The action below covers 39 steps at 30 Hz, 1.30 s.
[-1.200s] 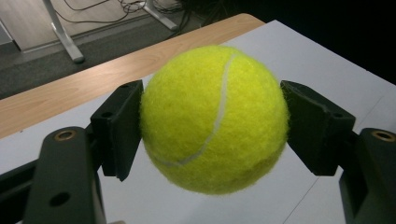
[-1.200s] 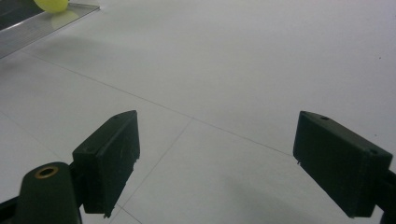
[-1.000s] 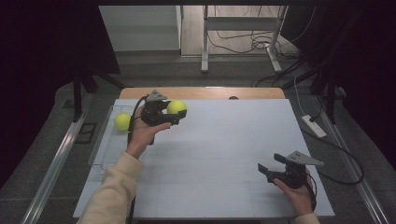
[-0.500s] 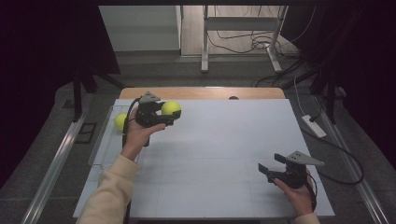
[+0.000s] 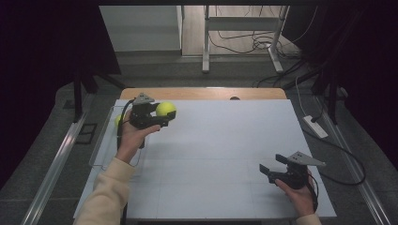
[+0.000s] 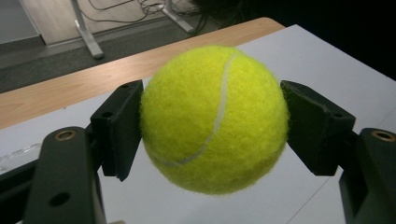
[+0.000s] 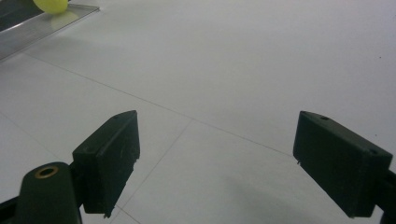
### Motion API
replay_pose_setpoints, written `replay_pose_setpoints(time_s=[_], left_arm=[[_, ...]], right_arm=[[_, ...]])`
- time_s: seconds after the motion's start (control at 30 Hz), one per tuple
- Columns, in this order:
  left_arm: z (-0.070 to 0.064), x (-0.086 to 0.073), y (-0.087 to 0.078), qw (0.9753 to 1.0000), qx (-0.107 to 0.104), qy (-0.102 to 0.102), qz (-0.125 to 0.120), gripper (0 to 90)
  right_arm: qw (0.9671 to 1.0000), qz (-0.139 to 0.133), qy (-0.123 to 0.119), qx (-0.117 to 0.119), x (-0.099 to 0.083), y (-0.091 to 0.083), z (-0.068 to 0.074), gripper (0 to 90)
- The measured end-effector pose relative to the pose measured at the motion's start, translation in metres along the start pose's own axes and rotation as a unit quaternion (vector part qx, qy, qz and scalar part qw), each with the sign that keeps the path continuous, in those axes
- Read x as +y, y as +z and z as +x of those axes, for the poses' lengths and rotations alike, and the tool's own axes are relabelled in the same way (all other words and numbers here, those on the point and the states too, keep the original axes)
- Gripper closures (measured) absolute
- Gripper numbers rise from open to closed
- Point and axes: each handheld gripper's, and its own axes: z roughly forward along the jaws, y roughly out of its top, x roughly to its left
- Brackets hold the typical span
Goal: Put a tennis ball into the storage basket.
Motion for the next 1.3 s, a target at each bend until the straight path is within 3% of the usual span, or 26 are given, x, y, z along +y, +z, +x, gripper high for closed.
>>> replay_pose_setpoints(time_s=[0.6, 1.3], left_arm=[[0.022, -0.013, -0.019, 0.9994, 0.017, -0.027, -0.014, 27.0], [0.043, -0.025, -0.038, 0.9979, 0.054, -0.036, -0.005, 27.0]], right_arm=[[1.0, 0.0, 0.0, 0.0, 0.0, 0.0, 0.0, 15.0], [1.0, 0.001, -0.001, -0.001, 0.001, 0.001, 0.0, 15.0]])
